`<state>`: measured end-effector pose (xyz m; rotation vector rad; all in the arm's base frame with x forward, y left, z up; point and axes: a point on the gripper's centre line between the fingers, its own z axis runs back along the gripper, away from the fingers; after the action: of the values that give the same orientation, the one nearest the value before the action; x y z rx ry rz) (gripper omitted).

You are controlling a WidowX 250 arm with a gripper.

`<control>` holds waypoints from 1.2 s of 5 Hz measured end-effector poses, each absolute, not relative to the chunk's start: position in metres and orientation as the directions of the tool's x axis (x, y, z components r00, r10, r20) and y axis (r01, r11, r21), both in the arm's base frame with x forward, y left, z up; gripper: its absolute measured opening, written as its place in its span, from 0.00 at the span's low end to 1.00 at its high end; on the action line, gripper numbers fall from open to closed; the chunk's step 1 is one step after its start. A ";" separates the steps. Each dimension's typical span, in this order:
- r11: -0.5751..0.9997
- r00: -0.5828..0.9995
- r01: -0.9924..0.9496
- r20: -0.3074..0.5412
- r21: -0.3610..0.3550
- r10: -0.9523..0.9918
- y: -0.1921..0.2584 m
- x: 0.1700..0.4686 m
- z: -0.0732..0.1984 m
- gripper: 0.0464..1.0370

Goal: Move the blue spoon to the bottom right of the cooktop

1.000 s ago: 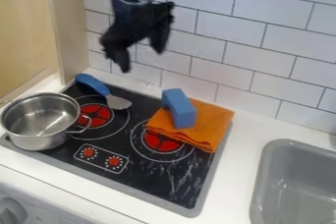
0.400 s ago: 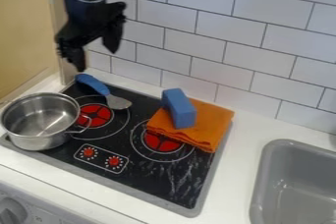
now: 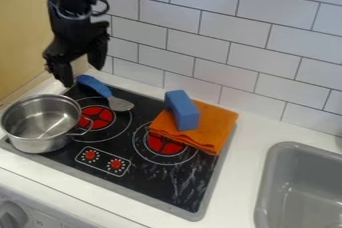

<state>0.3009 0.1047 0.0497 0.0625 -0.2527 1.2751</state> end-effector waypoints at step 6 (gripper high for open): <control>0.381 0.375 -0.923 0.100 -0.058 0.922 0.102 0.327 0.008 0.96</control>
<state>0.3271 0.1024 0.0080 0.0081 -0.1230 1.1805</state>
